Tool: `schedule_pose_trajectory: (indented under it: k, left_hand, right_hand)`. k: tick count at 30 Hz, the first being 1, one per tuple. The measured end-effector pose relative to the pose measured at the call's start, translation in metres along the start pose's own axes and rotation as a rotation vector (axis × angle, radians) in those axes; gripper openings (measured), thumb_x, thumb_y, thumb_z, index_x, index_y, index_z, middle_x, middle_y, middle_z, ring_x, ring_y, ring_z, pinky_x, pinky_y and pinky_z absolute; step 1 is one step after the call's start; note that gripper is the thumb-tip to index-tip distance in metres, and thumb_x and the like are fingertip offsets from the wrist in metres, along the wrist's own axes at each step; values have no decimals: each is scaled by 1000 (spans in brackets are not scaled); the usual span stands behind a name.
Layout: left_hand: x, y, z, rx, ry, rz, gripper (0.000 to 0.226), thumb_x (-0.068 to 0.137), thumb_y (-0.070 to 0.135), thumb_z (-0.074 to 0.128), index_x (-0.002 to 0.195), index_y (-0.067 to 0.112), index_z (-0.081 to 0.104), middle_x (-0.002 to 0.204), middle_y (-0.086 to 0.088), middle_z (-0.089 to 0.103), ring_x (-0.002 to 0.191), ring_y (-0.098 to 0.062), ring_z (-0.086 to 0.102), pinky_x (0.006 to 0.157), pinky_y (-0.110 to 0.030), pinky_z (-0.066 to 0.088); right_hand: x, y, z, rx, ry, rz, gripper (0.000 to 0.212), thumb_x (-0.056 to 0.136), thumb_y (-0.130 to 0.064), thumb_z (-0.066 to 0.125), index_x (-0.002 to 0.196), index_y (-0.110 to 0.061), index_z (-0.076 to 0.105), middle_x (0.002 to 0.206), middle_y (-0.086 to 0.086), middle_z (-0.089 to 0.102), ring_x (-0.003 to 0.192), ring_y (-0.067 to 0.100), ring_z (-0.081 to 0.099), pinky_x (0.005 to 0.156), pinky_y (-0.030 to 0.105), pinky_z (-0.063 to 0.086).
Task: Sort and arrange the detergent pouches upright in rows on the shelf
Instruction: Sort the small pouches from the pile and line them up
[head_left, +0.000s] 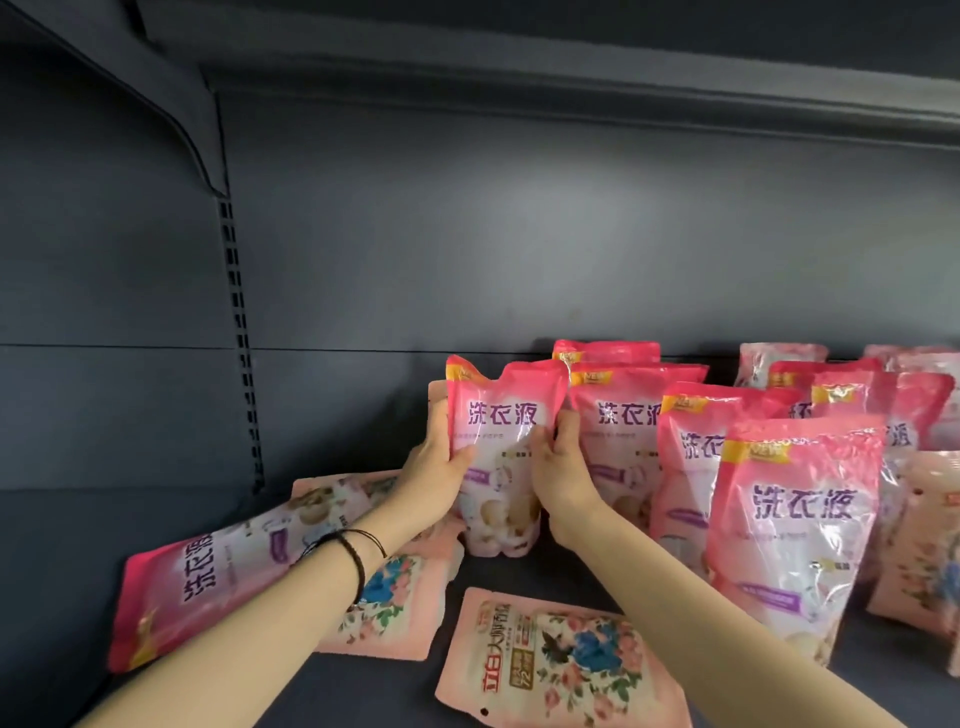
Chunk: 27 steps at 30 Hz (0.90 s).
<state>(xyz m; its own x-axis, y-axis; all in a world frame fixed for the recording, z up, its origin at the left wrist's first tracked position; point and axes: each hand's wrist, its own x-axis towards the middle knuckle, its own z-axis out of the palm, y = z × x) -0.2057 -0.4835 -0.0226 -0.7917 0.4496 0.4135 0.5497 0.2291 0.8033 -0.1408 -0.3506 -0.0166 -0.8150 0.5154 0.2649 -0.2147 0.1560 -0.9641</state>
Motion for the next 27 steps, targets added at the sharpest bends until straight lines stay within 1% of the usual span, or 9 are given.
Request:
schedule_pose_trajectory:
  k: [3,6,9,11,13,16,19,24,27]
  left_hand:
    - [-6,-5,-16,10,27,-13,42,98,15,47,130,34,26,114,10,57,95,-5,59,66,-10,44]
    - [-13,-8,-31,-14,27,-20,42,98,17,49,122,41,25,115,12,56,93,5,56,64,-9,45]
    - [-17,-11,-39,-139,-3,-58,44,96,18,54,121,42,28,118,6,61,103,-7,62,78,-23,55]
    - [-20,-14,-41,-197,-50,-130,43,91,17,62,120,38,37,116,3,65,106,-13,64,89,-37,55]
    - [-23,-17,-40,-137,-110,-177,43,85,15,70,119,30,49,116,2,67,106,-14,65,91,-39,55]
    - [-23,-17,-38,-116,-119,-182,46,80,11,75,120,20,55,113,0,69,102,-14,67,89,-39,56]
    - [-18,-13,-31,-107,-108,-170,47,79,12,76,120,19,55,112,1,69,100,-13,67,87,-35,56]
    - [-16,-16,-14,-75,-55,-154,48,78,17,77,121,19,56,113,0,68,102,-15,66,88,-40,56]
    - [-16,-18,-11,-64,-32,-154,48,77,20,78,119,22,55,111,1,68,101,-16,66,86,-40,57]
  right_hand:
    - [-1,-1,9,68,-76,43,5,103,-23,35,100,-28,37,106,3,57,102,21,59,93,47,52]
    - [-6,-2,18,61,-154,63,6,103,-27,36,105,-22,34,115,8,57,108,25,59,90,49,54]
    - [-7,-5,16,92,-195,59,13,103,-25,39,109,-16,34,117,10,56,105,20,59,78,36,56]
    - [-8,-5,7,92,-202,86,15,101,-23,45,112,-16,38,118,9,59,108,22,60,84,38,55]
    - [-10,-3,-3,52,-244,137,20,97,-17,53,116,-16,47,117,4,62,108,19,61,85,35,54]
    - [-12,0,-14,-103,-335,145,31,91,-5,60,119,-15,52,115,1,63,106,15,61,83,29,53]
    - [-7,-3,-19,-147,-255,102,28,90,4,57,113,-12,55,110,4,64,108,21,61,82,31,56]
    - [0,3,-24,-338,-88,10,16,89,0,62,103,-6,57,102,11,65,96,27,65,81,43,58]
    - [-1,4,-25,-432,-51,-51,15,86,-5,67,99,1,60,90,12,68,75,22,67,65,32,60]
